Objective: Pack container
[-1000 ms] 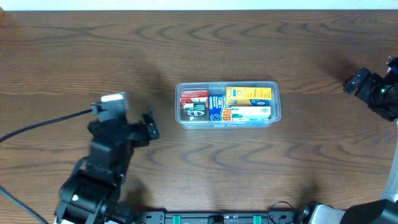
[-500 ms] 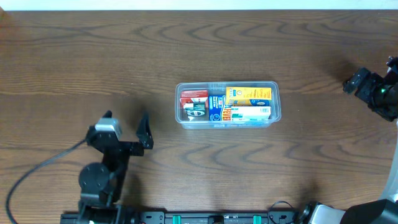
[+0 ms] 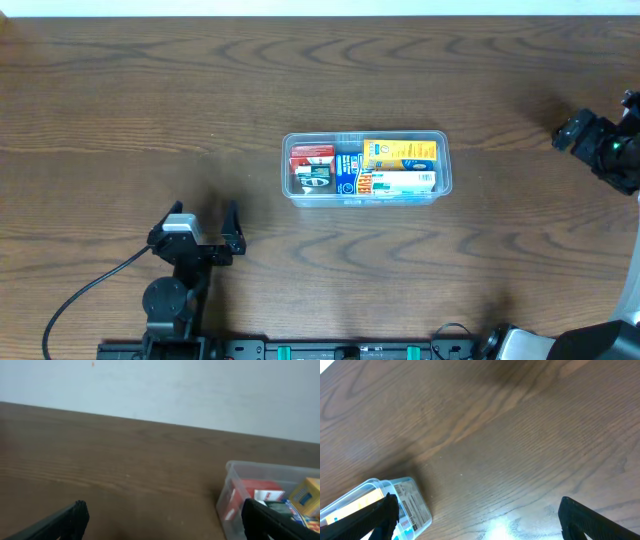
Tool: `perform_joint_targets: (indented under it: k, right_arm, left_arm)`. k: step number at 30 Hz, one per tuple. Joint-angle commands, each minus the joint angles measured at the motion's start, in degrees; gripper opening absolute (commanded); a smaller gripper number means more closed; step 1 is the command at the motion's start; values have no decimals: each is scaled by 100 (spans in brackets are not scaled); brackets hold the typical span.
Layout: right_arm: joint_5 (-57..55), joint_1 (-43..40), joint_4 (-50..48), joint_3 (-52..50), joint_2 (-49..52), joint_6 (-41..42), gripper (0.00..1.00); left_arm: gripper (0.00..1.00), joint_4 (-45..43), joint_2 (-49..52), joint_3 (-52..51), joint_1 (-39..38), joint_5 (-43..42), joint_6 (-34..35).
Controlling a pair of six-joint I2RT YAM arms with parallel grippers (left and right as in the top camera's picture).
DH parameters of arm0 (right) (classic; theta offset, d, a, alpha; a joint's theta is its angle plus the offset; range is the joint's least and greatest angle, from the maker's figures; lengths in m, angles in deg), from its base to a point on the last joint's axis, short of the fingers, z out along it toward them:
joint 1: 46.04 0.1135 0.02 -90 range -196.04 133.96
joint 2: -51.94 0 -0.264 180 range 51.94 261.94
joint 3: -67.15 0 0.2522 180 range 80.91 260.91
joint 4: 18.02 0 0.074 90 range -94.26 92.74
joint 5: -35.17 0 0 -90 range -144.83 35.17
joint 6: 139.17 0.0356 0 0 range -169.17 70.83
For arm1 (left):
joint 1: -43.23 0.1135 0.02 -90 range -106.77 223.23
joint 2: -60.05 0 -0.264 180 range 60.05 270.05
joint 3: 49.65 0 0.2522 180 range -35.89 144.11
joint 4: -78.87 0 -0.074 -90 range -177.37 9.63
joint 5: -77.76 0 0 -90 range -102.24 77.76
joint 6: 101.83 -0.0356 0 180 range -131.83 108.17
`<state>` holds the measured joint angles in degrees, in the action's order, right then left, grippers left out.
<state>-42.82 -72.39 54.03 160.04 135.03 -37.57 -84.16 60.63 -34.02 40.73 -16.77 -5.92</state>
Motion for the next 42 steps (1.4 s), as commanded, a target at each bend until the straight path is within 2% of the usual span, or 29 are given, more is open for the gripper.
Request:
perform_joint_targets:
  k: [1, 42]
  right_arm:
    - [24, -26, 4, 79, 17, 59, 99]
    - [22, 72, 0, 79, 2, 59, 99]
  left_arm:
    - [98, 229, -48, -85, 50, 4, -96]
    - [98, 212, -35, -85, 50, 22, -96]
